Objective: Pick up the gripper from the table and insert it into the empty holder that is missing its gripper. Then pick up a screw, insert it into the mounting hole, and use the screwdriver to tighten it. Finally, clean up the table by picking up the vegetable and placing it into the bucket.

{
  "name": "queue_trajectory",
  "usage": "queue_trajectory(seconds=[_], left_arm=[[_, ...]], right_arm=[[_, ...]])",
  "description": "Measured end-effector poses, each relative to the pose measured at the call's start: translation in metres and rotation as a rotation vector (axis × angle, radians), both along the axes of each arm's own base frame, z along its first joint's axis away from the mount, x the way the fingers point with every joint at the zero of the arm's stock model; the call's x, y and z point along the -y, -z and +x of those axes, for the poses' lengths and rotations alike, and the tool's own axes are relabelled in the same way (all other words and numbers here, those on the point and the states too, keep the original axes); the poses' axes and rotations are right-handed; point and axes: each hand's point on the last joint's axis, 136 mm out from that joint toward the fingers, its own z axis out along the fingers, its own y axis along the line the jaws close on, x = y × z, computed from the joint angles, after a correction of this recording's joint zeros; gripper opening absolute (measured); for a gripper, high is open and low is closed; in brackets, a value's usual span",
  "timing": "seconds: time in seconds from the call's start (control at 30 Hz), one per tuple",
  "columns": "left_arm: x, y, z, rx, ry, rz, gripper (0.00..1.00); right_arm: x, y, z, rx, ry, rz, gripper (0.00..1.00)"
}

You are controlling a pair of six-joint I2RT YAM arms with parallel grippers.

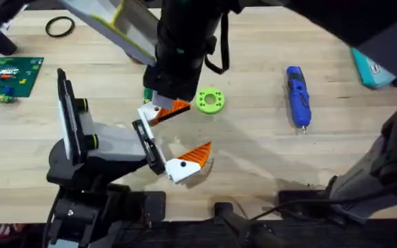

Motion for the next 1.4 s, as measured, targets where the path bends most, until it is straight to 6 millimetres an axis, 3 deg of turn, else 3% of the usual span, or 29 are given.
queue_trajectory(seconds=[0.63, 1.4], left_arm=[[0.0, 0.0, 0.0, 0.0, 0.0, 0.0, 0.987], [0.0, 0.0, 0.0, 0.0, 0.0, 0.0, 0.987]], right_arm=[[-0.003, 0.015, -0.005, -0.03, -0.015, -0.046, 0.004], [-0.008, 0.019, -0.004, -0.033, -0.017, -0.037, 0.004]])
